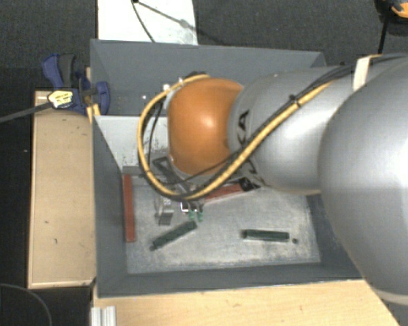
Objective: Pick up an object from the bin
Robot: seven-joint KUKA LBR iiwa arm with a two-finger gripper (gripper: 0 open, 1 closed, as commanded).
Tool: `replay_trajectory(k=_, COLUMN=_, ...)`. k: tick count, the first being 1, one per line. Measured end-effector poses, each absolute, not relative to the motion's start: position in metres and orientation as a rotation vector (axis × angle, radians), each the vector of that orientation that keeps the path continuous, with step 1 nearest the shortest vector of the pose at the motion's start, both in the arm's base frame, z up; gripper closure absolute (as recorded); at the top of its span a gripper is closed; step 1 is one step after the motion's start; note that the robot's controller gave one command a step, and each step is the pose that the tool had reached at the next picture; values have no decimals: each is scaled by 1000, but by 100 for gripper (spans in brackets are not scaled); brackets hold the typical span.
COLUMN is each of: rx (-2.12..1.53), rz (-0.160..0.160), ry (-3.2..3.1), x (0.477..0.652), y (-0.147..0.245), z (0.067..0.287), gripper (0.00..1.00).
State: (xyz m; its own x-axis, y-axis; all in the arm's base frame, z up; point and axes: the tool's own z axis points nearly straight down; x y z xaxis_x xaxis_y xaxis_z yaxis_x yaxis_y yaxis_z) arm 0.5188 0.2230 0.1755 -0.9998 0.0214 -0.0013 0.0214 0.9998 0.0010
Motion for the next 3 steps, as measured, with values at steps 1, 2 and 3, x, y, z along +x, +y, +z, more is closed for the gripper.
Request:
replay_trajectory(k=1, rx=65, rz=1, ry=3137, x=544, y=173, z=198, gripper=0)
replay_trajectory(k=2, rx=64, rz=1, ry=3138, x=544, y=173, z=198, gripper=0)
replay_trajectory(k=3, rx=48, rz=5, ry=3132, x=536, y=174, z=152, gripper=0)
